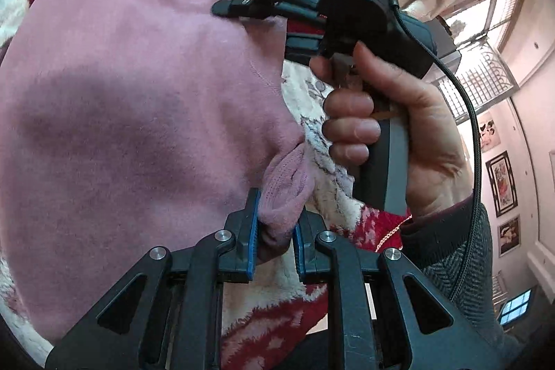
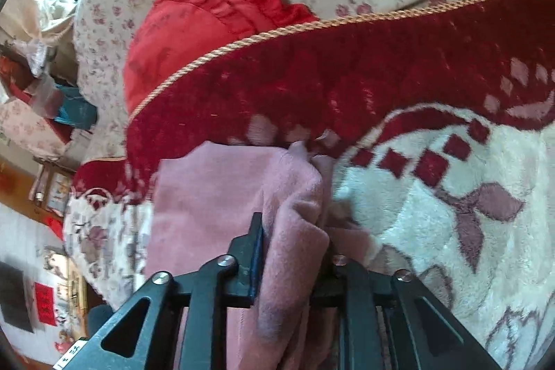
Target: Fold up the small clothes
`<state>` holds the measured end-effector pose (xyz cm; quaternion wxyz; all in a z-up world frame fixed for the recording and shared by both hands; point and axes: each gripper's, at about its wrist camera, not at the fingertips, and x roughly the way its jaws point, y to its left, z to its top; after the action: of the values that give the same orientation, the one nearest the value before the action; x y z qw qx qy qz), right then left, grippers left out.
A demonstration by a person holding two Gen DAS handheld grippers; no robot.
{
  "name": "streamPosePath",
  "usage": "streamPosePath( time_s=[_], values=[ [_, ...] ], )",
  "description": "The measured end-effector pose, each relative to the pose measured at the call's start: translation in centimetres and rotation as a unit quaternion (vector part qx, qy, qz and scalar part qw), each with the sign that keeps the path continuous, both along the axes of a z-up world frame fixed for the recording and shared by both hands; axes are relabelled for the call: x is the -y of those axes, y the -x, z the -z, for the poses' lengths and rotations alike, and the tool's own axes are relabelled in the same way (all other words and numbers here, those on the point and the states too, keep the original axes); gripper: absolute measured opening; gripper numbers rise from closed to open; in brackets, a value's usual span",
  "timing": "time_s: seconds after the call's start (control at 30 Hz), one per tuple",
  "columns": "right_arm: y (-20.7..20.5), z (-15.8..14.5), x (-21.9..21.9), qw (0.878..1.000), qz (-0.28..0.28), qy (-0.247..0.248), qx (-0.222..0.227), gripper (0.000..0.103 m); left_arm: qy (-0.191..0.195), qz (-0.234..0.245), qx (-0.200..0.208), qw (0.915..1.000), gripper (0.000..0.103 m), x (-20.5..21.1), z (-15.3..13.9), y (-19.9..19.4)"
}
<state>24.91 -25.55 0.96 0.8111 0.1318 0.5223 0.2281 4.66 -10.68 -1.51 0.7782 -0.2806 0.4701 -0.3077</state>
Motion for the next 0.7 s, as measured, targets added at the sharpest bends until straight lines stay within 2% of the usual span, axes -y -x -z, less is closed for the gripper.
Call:
streamPosePath(
  time_s=[0.1, 0.2, 0.23, 0.27, 0.37, 0.47, 0.57, 0.6, 0.63, 0.7],
  values=[
    [0.1, -1.1, 1.1, 0.999, 0.03, 0.025, 0.032, 0.029, 0.003, 0.01, 0.0, 0.9999, 0.015, -0.2, -0.4, 0.9],
    [0.9, -3.1, 3.0, 0.992, 0.08, 0.055, 0.076, 0.029, 0.012, 0.031, -0.001, 0.9994, 0.024, -0.5, -1.0, 2.4],
    [1.3, -3.7, 3.5, 0.991, 0.089, 0.057, 0.087, 0.029, 0.016, 0.04, 0.0, 0.9991, 0.03, -0.6, -1.4, 3.1],
    [2.0, -4.5, 3.8, 0.989, 0.092, 0.054, 0.099, 0.029, 0.018, 0.046, 0.001, 0.9988, 0.033, -0.8, -1.7, 3.7],
    [4.9, -6.5, 3.5, 0.989, 0.064, 0.036, 0.125, 0.029, 0.013, 0.057, 0.021, 0.9981, 0.034, -2.3, -2.9, 5.4],
    [9.2, -7.8, 1.7, 0.99, 0.0, 0.028, 0.141, 0.029, -0.032, 0.009, 0.047, 0.9984, 0.034, -5.9, -4.1, 5.6],
    [13.6, -7.5, -1.2, 0.985, -0.069, 0.053, 0.146, 0.029, -0.073, -0.047, 0.063, 0.9942, 0.032, -8.8, -5.2, 3.3],
    [14.7, -7.1, -1.7, 0.985, -0.072, 0.065, 0.141, 0.029, -0.09, -0.048, 0.071, 0.9923, 0.031, -8.9, -5.4, 2.5],
    [15.3, -6.5, -1.9, 0.986, -0.07, 0.072, 0.135, 0.029, -0.112, -0.038, 0.069, 0.9905, 0.024, -8.6, -5.1, 1.5],
    [16.6, -5.1, -2.0, 0.989, -0.066, 0.071, 0.11, 0.029, -0.158, -0.038, 0.057, 0.985, 0.022, -8.1, -3.4, 0.6]
  ],
)
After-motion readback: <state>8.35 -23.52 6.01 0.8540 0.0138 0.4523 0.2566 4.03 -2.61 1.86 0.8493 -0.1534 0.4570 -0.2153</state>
